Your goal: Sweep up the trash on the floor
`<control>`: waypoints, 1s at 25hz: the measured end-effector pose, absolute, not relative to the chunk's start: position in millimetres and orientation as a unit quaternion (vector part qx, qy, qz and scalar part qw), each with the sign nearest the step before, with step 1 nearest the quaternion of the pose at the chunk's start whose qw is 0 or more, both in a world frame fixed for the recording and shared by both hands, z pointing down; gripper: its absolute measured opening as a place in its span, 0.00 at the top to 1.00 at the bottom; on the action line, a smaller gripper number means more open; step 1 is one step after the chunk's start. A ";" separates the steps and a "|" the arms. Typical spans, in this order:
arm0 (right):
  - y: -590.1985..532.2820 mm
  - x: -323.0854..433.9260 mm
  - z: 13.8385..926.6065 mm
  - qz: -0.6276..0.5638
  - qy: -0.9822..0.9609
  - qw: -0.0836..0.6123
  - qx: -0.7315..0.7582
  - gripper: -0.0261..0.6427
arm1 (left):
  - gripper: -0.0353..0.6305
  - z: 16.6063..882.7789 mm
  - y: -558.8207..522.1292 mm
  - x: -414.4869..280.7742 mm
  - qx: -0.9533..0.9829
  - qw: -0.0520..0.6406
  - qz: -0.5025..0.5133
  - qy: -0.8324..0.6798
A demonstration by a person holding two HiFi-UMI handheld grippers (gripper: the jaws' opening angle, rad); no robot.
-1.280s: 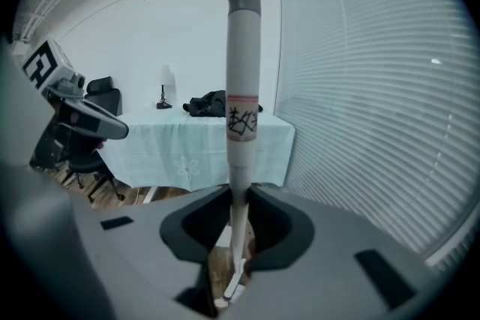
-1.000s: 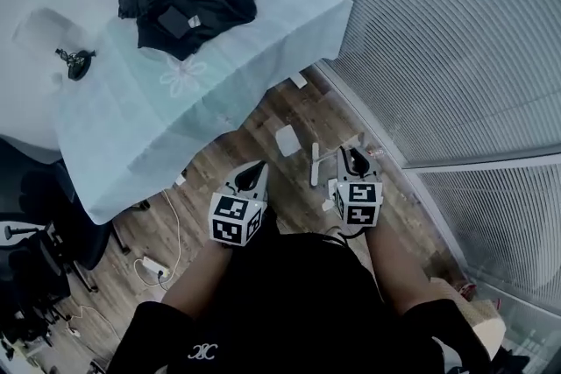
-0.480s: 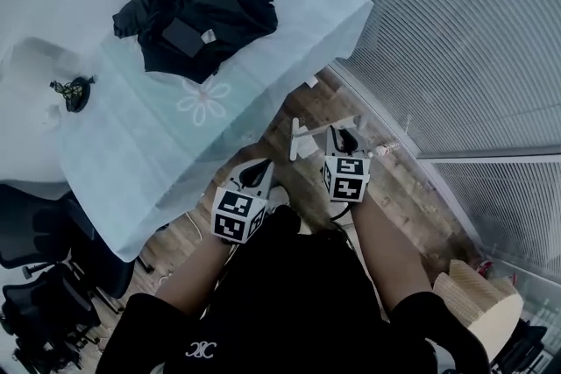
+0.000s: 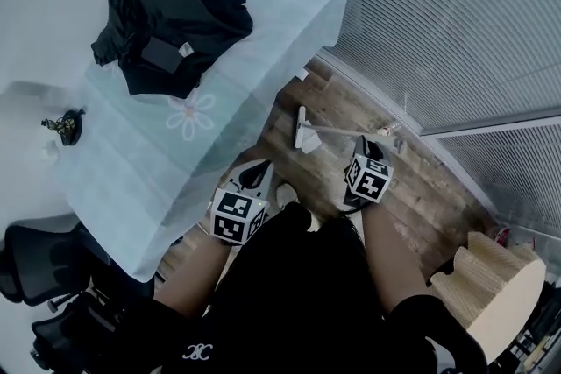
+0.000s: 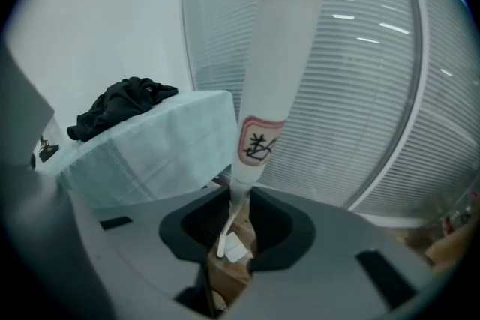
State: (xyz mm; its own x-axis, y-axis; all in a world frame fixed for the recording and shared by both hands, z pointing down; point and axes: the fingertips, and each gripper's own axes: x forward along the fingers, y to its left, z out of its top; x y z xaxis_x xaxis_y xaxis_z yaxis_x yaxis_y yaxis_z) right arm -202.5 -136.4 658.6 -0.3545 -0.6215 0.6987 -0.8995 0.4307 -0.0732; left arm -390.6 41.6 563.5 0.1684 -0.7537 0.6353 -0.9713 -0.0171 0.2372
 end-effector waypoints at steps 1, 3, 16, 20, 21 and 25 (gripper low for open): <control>-136.5 -185.3 660.2 0.238 -0.781 0.301 0.493 0.82 | 0.96 563.8 36.5 -383.9 0.700 0.321 0.173 -0.614; -135.0 -151.2 661.3 0.250 -0.764 0.300 0.514 0.82 | 0.96 562.8 23.4 -367.1 0.715 0.317 0.180 -0.597; -103.9 52.3 656.8 0.288 -0.696 0.278 0.597 0.82 | 0.95 544.1 -60.9 -184.2 0.805 0.276 0.224 -0.476; -94.1 104.2 657.1 0.302 -0.682 0.266 0.611 0.83 | 0.96 539.4 -79.9 -117.4 0.828 0.259 0.241 -0.436; -90.4 115.7 657.8 0.306 -0.679 0.262 0.614 0.83 | 0.96 538.6 -84.0 -102.1 0.833 0.254 0.244 -0.427; -75.6 150.2 660.3 0.316 -0.669 0.253 0.624 0.83 | 0.96 537.3 -102.6 -51.4 0.850 0.242 0.252 -0.394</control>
